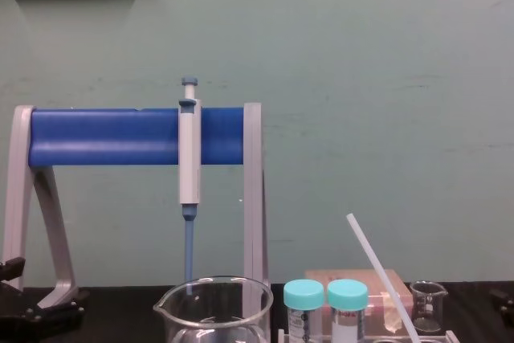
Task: Pick up the stirring rod with one hand, then place it down.
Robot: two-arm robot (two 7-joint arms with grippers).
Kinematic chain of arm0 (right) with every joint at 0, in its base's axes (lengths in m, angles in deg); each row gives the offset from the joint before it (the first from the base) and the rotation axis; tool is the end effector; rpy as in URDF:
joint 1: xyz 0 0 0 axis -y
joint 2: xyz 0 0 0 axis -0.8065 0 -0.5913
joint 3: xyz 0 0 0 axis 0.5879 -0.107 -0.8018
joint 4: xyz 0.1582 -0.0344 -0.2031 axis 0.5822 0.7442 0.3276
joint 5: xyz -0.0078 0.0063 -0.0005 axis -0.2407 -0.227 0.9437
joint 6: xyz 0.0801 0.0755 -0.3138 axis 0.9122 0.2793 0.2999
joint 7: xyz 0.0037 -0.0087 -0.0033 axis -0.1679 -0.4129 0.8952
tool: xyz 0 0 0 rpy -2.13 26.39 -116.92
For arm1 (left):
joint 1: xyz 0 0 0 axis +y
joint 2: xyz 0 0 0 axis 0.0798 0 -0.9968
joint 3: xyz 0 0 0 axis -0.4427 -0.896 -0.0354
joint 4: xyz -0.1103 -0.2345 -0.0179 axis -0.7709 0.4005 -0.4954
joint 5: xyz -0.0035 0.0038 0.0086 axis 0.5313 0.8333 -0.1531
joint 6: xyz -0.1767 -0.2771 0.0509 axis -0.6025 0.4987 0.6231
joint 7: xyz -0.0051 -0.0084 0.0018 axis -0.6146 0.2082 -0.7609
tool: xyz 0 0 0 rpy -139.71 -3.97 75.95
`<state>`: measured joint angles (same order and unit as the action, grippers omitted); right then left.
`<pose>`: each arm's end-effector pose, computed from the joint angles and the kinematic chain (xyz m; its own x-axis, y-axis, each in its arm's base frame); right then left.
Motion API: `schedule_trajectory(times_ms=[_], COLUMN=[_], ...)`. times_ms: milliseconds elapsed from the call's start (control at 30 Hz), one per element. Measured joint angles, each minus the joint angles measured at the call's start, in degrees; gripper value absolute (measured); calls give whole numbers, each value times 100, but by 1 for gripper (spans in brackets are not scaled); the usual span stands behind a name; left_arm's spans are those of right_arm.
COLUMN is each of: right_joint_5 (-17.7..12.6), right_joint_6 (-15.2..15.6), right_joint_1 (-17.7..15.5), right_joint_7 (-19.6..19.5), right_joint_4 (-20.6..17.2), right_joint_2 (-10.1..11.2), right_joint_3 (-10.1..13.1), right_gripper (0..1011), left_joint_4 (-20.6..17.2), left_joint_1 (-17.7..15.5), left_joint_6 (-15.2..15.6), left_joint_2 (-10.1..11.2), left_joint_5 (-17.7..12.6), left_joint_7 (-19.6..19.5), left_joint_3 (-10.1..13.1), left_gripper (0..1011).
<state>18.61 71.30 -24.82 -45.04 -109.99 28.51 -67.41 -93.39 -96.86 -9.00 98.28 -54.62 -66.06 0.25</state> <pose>0.3756 -0.0591 -0.2823 0.2923 -0.8803 0.3737 0.9552 0.2874 -0.0702 0.3756 0.0591 -0.2823 0.2922 0.8803 0.3736 -0.9553 0.2874 0.0701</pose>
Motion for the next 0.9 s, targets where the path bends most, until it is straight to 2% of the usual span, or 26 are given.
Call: schedule_trajectory(times_ms=[900], right_joint_5=[0], right_joint_6=[0], right_joint_1=[0], right_joint_7=[0], right_joint_4=[0], right_joint_2=[0], right_joint_3=[0], right_gripper=[1003], left_joint_4=[0], left_joint_1=[0], left_joint_6=[0], left_joint_2=[0], left_joint_5=[0], left_joint_7=[0], left_joint_3=[0], left_gripper=[1000])
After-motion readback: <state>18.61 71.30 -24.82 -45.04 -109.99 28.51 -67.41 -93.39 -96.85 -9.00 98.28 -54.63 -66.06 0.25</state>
